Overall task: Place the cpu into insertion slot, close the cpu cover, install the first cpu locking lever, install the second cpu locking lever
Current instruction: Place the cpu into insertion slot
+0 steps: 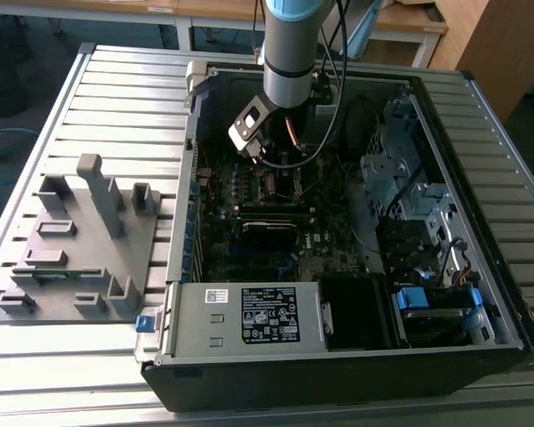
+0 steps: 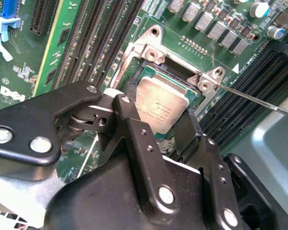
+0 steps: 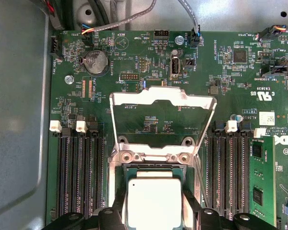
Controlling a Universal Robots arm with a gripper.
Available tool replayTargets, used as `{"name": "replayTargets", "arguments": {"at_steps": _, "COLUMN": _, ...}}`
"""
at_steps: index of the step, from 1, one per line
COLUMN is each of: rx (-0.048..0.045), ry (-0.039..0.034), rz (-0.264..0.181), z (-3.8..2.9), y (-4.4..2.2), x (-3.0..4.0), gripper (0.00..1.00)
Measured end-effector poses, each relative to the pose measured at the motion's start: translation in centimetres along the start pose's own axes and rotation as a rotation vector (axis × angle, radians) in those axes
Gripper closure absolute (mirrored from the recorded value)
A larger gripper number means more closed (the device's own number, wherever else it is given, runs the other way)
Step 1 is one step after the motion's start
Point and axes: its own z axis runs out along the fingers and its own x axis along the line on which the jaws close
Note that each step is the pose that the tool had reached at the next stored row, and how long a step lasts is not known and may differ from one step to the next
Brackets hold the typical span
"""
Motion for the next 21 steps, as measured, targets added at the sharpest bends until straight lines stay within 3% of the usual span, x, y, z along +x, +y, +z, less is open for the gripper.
{"name": "replayTargets", "arguments": {"at_steps": 14, "rx": -0.0002, "ry": -0.0015, "rz": 0.0, "z": 0.15, "y": 0.0, "x": 0.0, "gripper": 0.46}}
{"name": "replayTargets", "arguments": {"at_steps": 17, "rx": -0.0008, "ry": -0.0006, "rz": 0.0, "z": 0.19, "y": 0.0, "x": 0.01, "gripper": 0.4}}
{"name": "replayTargets", "arguments": {"at_steps": 21, "rx": -0.0002, "ry": -0.0014, "rz": 0.0, "z": 0.15, "y": 0.0, "x": 0.0, "gripper": 0.4}}
